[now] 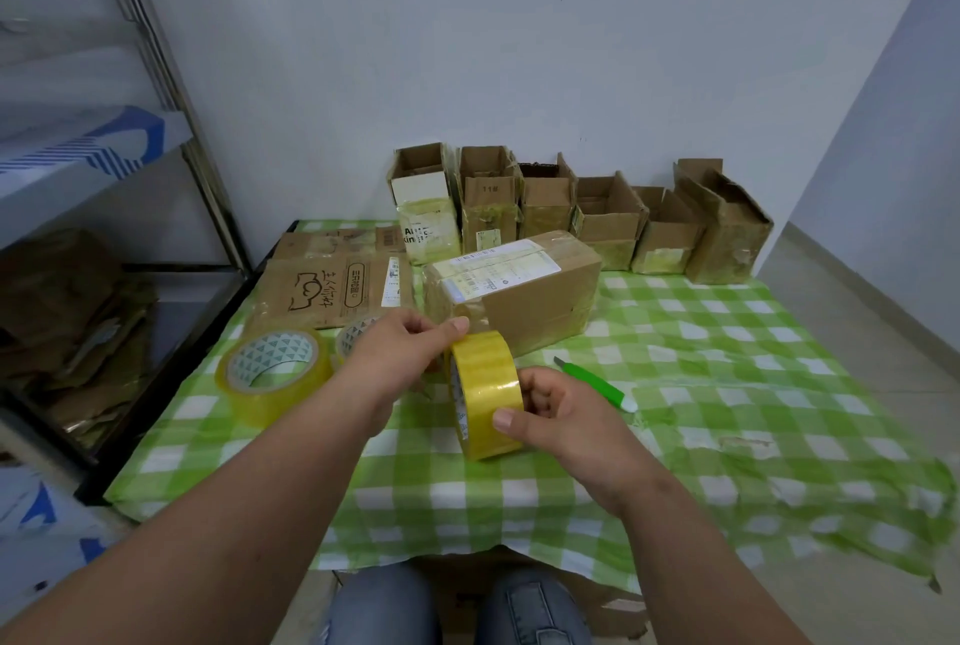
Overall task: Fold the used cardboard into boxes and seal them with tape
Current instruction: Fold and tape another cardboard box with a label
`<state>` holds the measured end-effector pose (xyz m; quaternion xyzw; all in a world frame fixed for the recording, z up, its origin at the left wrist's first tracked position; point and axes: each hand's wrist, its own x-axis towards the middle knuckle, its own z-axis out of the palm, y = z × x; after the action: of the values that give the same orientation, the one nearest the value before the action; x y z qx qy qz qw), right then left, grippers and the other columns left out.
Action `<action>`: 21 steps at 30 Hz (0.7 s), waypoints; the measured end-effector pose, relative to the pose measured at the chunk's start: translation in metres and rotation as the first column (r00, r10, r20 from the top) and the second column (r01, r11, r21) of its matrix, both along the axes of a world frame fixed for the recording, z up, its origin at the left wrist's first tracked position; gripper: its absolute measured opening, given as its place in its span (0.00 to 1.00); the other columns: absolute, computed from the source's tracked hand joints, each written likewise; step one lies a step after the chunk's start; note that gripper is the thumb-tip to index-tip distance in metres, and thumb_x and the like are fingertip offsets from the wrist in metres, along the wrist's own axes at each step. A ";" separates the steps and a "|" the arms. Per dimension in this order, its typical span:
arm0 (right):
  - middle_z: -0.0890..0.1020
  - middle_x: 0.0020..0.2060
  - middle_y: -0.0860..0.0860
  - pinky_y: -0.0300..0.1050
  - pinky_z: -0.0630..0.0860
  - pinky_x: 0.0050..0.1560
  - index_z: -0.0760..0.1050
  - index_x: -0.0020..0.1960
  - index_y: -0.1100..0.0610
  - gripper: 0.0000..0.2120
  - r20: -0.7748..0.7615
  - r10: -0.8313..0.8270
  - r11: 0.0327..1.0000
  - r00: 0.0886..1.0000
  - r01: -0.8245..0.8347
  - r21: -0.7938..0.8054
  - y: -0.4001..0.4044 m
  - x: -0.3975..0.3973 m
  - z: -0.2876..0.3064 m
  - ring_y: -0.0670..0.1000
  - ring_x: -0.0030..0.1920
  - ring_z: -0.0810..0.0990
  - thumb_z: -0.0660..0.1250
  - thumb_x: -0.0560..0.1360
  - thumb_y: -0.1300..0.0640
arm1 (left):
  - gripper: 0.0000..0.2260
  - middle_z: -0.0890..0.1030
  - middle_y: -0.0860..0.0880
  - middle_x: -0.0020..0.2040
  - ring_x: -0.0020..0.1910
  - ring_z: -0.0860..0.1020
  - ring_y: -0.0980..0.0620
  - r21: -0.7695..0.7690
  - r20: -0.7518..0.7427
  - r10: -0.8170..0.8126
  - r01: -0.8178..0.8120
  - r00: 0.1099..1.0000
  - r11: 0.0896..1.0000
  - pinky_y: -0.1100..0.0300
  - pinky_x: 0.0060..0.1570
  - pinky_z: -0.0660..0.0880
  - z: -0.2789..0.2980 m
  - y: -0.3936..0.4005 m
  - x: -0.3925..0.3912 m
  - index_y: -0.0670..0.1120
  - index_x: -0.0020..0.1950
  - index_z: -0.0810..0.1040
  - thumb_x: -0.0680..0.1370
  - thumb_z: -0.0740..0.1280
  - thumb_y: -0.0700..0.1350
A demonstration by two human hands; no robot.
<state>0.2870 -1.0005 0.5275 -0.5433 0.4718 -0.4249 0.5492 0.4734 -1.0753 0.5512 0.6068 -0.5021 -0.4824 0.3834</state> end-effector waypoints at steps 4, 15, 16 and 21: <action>0.86 0.48 0.50 0.43 0.76 0.54 0.82 0.53 0.54 0.12 -0.073 -0.136 0.991 0.988 0.136 -0.001 -0.007 -0.012 0.006 0.49 0.52 0.83 0.73 0.71 0.53 | 0.13 0.84 0.42 0.50 0.54 0.82 0.40 0.059 -0.156 0.040 -0.031 0.987 0.998 0.47 0.49 0.79 -0.004 0.002 -0.002 0.45 0.44 0.76 0.72 0.76 0.51; 0.73 0.64 0.49 0.54 0.63 0.64 0.71 0.69 0.47 0.17 -0.971 -0.198 0.956 0.136 0.247 -0.160 -0.042 -0.044 -0.020 0.54 0.65 0.70 0.58 0.81 0.51 | 0.15 0.85 0.45 0.53 0.57 0.81 0.42 0.075 -0.269 0.007 0.013 0.963 0.997 0.43 0.60 0.76 -0.010 0.017 -0.009 0.46 0.50 0.81 0.68 0.78 0.51; 0.74 0.61 0.49 0.53 0.64 0.62 0.73 0.67 0.47 0.16 -0.970 -0.211 0.953 0.118 0.244 -0.177 -0.043 -0.044 -0.021 0.54 0.63 0.71 0.58 0.81 0.52 | 0.15 0.85 0.45 0.53 0.57 0.81 0.42 0.074 -0.268 0.010 0.010 0.964 0.997 0.42 0.60 0.76 -0.011 0.017 -0.009 0.46 0.50 0.81 0.68 0.78 0.51; 0.74 0.57 0.50 0.53 0.64 0.59 0.71 0.64 0.49 0.15 -0.951 -0.257 0.935 0.169 0.290 -0.201 -0.046 -0.041 -0.015 0.54 0.60 0.72 0.57 0.80 0.57 | 0.18 0.85 0.46 0.52 0.55 0.82 0.43 0.062 -0.267 -0.003 0.020 0.964 0.998 0.43 0.59 0.77 -0.013 0.017 -0.009 0.46 0.51 0.81 0.66 0.79 0.53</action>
<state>0.2461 -1.0468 0.5120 -0.5866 0.8037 -0.0806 0.0589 0.4645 -1.0580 0.5385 0.5453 -0.4337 -0.5777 0.4252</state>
